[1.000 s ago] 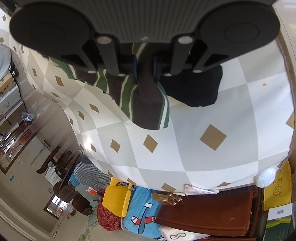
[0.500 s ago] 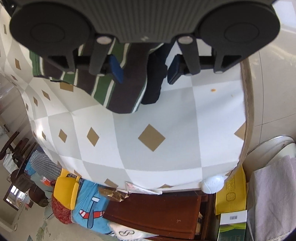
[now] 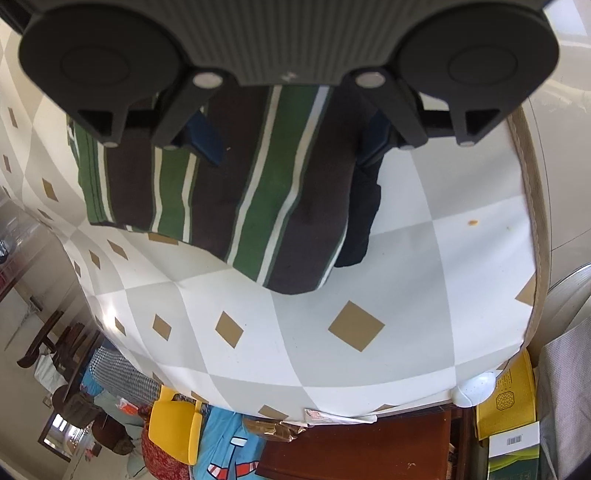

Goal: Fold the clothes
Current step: 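Open both grippers and release the striped bundle on the black garment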

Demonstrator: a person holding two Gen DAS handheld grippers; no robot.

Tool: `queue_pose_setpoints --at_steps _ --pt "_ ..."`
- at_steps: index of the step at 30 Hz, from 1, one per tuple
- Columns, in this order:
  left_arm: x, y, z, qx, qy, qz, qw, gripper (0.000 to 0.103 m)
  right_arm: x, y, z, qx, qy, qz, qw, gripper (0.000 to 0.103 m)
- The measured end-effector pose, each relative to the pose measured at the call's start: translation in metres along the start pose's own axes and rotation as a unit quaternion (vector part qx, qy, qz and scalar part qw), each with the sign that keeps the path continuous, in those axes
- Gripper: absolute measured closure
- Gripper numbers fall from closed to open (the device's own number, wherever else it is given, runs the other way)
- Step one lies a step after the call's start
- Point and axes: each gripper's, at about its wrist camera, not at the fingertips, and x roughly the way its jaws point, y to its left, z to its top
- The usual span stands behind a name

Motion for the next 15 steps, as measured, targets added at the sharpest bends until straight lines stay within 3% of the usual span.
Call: queue_pose_setpoints --at_steps 5,9,15 --pt "0.002 -0.004 -0.008 0.018 0.007 0.012 0.9997 0.015 -0.003 -0.003 -0.002 0.013 0.002 -0.005 1.000 0.075" --pt "-0.009 -0.006 -0.012 0.026 0.001 0.014 0.9996 0.005 -0.017 -0.002 0.004 0.024 -0.003 -0.007 1.000 0.071" --pt "-0.028 -0.010 -0.026 0.046 0.000 0.019 0.9987 0.001 -0.044 0.002 0.008 0.038 0.004 -0.025 0.999 0.063"
